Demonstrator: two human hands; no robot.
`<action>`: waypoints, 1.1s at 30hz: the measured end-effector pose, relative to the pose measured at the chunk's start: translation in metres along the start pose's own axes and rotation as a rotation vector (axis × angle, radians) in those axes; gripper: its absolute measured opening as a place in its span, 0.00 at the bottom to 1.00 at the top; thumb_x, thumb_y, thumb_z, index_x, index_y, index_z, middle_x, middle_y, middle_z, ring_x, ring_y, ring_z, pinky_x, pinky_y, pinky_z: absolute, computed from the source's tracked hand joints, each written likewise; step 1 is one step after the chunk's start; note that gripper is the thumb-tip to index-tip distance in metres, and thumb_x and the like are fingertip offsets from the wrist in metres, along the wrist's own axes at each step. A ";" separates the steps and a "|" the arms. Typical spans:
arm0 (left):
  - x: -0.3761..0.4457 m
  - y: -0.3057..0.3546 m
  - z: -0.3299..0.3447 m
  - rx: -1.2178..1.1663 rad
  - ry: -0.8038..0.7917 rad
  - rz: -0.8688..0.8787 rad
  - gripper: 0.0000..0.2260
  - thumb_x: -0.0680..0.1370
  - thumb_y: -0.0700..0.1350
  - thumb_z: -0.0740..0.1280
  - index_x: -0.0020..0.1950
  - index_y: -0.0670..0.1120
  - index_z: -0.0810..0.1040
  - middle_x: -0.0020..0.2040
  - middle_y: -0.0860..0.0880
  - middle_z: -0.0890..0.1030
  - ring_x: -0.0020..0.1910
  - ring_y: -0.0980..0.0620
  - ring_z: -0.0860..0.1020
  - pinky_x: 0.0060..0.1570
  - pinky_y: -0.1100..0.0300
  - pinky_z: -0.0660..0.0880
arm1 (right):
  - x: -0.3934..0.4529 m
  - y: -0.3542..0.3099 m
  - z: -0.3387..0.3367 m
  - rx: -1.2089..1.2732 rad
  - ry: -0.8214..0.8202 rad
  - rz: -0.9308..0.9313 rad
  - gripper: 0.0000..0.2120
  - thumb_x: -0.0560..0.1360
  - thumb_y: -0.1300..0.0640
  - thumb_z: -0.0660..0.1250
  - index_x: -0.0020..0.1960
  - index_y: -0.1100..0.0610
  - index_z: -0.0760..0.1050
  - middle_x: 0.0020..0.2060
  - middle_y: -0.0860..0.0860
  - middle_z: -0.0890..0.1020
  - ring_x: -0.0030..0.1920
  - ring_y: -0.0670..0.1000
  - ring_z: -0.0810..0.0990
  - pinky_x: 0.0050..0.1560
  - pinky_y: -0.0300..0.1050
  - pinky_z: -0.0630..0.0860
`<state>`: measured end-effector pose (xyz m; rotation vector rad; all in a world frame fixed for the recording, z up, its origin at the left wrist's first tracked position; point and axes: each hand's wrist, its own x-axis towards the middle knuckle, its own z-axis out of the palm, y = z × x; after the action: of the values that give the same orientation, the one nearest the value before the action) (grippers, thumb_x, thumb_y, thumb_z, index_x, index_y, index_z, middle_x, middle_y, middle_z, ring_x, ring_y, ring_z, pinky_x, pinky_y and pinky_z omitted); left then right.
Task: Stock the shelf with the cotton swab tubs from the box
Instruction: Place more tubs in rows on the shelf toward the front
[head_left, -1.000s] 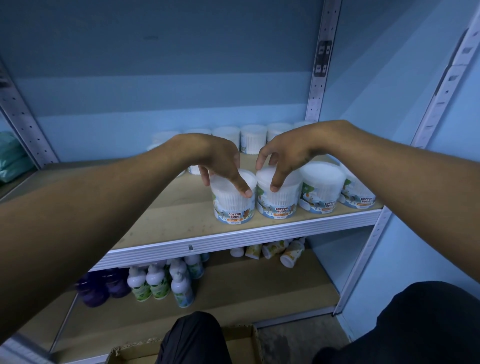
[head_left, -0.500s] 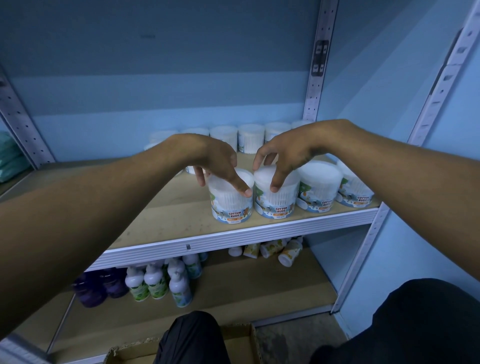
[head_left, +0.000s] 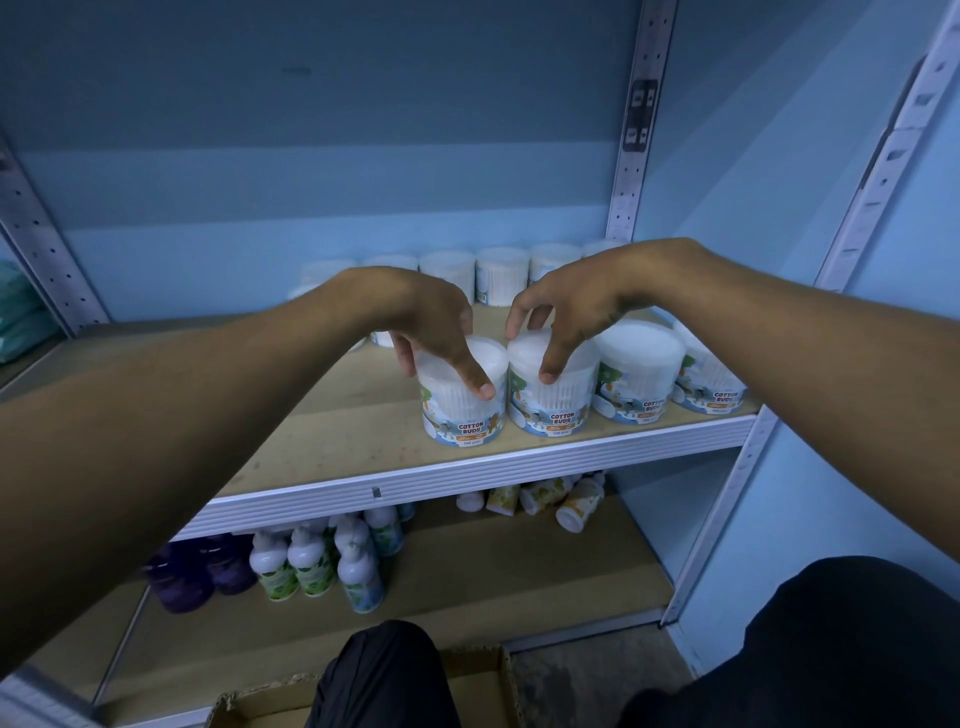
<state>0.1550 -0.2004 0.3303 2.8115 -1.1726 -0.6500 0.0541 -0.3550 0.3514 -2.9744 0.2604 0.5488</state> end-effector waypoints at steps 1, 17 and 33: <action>-0.001 0.000 0.000 0.004 0.004 0.003 0.43 0.57 0.66 0.80 0.66 0.48 0.74 0.61 0.49 0.75 0.46 0.44 0.85 0.44 0.55 0.84 | -0.001 -0.001 0.000 -0.003 0.000 0.001 0.32 0.66 0.44 0.80 0.66 0.38 0.72 0.64 0.44 0.77 0.61 0.51 0.76 0.65 0.49 0.72; -0.017 -0.027 -0.013 -0.142 0.140 0.023 0.38 0.69 0.67 0.72 0.74 0.52 0.70 0.68 0.53 0.72 0.55 0.49 0.80 0.54 0.55 0.81 | 0.018 -0.016 -0.017 -0.076 0.185 -0.048 0.23 0.75 0.41 0.70 0.69 0.42 0.72 0.65 0.45 0.74 0.63 0.51 0.75 0.61 0.47 0.72; 0.011 -0.138 -0.045 0.081 0.375 -0.149 0.30 0.73 0.60 0.71 0.73 0.54 0.69 0.72 0.53 0.70 0.70 0.49 0.69 0.67 0.52 0.67 | 0.127 -0.071 -0.031 -0.047 0.229 -0.056 0.32 0.74 0.36 0.68 0.75 0.43 0.63 0.71 0.47 0.70 0.59 0.52 0.75 0.62 0.49 0.73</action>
<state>0.2724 -0.1156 0.3423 2.9281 -0.9478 -0.0678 0.1946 -0.3087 0.3392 -3.0794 0.1833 0.2110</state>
